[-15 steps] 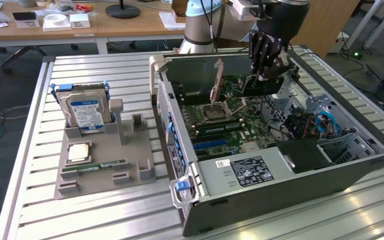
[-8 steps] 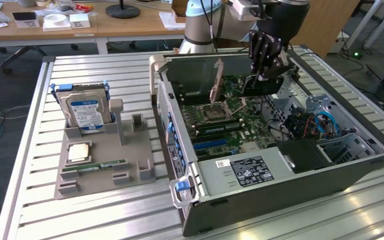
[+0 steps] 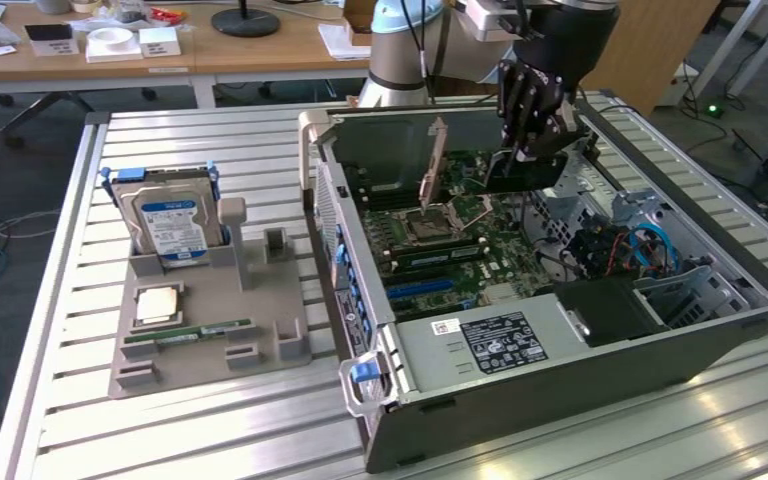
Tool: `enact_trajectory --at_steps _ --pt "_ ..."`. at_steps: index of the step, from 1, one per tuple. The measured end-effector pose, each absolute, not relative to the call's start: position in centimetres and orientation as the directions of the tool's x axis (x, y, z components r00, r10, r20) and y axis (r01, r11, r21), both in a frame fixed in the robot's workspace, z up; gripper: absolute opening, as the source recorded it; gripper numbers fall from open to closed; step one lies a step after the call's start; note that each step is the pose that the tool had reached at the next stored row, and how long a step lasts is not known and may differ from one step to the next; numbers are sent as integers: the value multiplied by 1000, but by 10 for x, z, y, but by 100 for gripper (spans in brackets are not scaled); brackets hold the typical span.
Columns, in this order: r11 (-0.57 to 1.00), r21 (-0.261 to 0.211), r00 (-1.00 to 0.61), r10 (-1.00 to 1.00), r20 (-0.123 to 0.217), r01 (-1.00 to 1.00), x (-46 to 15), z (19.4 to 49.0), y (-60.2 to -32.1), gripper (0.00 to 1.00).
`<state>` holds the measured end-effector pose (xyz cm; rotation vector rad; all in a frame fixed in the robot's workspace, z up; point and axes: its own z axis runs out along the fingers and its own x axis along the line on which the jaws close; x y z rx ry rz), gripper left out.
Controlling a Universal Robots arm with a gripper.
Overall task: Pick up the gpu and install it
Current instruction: 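Insert the gpu into the slot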
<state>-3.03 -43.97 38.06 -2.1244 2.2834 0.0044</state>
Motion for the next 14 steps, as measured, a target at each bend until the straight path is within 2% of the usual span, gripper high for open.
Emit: enact_trajectory --at_steps 14 --pt "72 -13 -72 -997 -18 -997 -32 367 -440 26"
